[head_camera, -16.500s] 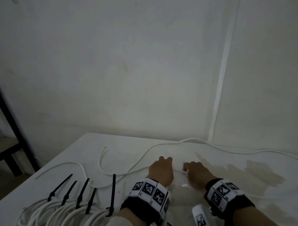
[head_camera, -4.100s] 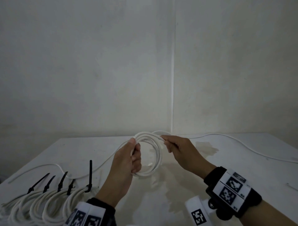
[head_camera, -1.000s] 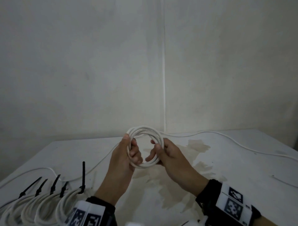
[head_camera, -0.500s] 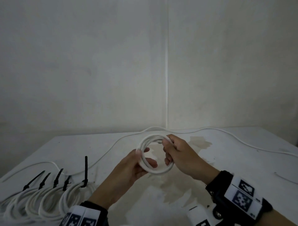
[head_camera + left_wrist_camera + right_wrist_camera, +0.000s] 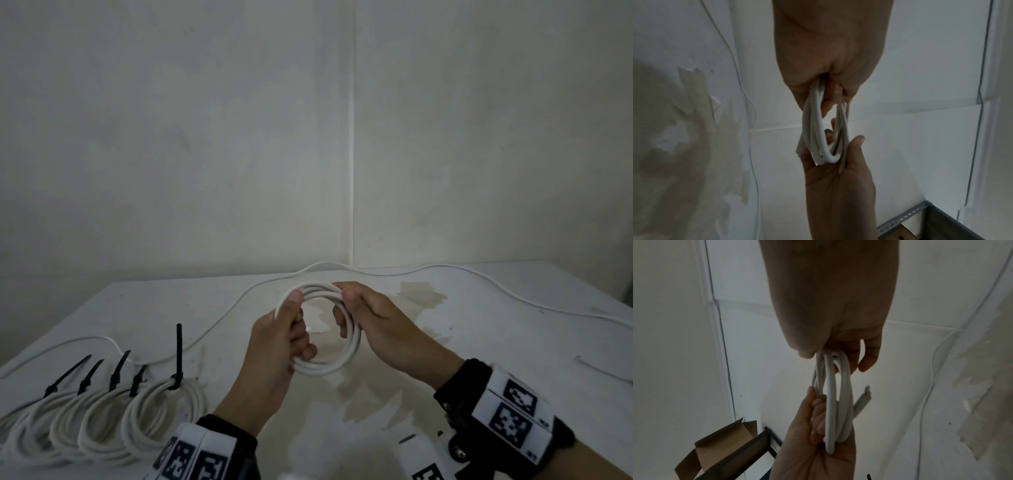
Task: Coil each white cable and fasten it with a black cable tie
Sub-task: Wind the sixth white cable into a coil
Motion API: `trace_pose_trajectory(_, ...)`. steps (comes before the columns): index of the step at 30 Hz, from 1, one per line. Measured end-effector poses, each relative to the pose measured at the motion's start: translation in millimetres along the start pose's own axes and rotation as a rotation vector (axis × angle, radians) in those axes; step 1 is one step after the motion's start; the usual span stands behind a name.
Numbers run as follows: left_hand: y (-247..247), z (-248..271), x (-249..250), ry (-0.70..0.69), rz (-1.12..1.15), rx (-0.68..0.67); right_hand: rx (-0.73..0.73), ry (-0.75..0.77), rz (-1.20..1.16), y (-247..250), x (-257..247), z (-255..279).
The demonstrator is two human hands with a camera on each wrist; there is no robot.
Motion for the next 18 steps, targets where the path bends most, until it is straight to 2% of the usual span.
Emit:
trace_pose_trajectory(3,-0.5,0.7,-6.1,0.003,0.01,-0.023,0.044,0.021,-0.051,-3.2,1.2,0.4)
trace_pose_trajectory(5,0.3,2.3,-9.8,0.032,0.004,-0.088,0.067,0.044,-0.009,-2.9,2.4,-0.3)
trace_pose_trajectory(9,9.1,-0.9,-1.8,0.221,-0.057,-0.297,0.012,0.1,0.122,2.7,3.7,3.5)
trace_pose_trajectory(11,11.2,-4.3,1.8,0.274,-0.124,-0.346,-0.048,0.129,0.186,3.6,-0.6,4.4)
trace_pose_trajectory(13,5.8,-3.4,2.5,0.249,-0.148,-0.325,-0.091,0.161,0.239,3.0,-4.7,4.2)
trace_pose_trajectory(15,-1.8,1.8,-0.6,0.162,-0.155,-0.251,-0.089,0.173,0.233,3.1,-5.9,4.0)
trace_pose_trajectory(18,-6.6,6.5,-5.7,0.089,-0.121,-0.143,-0.054,0.082,0.105,4.6,-1.2,4.9)
Point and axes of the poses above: each hand's wrist, its own z-axis away from the middle knuckle, its own y-axis out of the back of the hand, x = y × z, the point moved 2 cm from there along -z, towards the middle knuckle, and after that the axes turned 8 degrees about x, right-handed, at the moved point
